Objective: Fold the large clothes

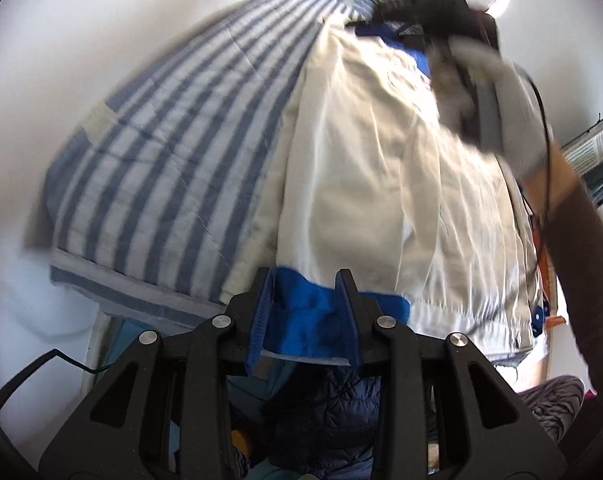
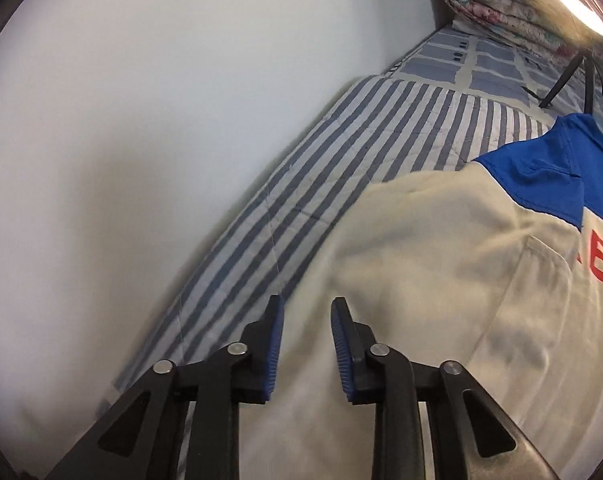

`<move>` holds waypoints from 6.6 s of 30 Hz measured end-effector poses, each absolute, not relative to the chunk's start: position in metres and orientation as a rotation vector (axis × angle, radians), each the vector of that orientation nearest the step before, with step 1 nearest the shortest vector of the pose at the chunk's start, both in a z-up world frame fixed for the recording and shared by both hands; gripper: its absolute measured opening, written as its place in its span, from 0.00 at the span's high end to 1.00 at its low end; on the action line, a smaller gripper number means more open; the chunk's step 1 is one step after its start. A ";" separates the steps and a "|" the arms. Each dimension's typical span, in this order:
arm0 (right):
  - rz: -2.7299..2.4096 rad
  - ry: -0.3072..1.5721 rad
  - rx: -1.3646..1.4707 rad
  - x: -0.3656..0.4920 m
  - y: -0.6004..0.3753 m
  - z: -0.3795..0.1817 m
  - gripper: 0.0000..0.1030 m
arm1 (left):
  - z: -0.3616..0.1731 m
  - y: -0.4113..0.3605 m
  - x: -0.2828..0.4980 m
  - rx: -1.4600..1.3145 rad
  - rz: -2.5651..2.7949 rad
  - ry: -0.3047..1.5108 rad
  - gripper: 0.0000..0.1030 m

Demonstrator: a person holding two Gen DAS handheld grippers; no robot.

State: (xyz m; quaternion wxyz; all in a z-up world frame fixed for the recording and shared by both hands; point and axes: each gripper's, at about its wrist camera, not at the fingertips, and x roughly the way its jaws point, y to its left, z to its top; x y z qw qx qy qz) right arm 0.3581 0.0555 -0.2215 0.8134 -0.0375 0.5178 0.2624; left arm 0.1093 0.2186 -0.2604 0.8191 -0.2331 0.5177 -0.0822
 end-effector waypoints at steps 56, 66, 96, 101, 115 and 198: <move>0.510 1.228 -0.150 0.299 0.088 -0.235 0.33 | -0.232 0.178 0.135 -0.491 -0.230 0.970 0.86; 0.395 1.276 -0.303 0.307 0.109 -0.265 0.50 | -0.232 0.154 0.139 -0.462 -0.241 0.976 0.86; 0.465 1.083 0.479 0.285 -0.167 -0.230 0.99 | -0.196 -0.056 0.139 -0.089 -0.447 0.976 0.86; 0.416 1.121 0.447 0.284 -0.185 -0.249 0.99 | -0.192 -0.063 0.136 -0.157 -0.551 1.019 0.79; 0.361 1.187 0.324 0.263 -0.184 -0.261 0.94 | -0.197 0.007 0.156 -0.298 -0.390 1.005 0.79; 0.657 1.164 -0.068 0.082 -0.138 -0.244 0.80 | -0.265 -0.001 0.138 -0.109 -0.445 1.157 0.75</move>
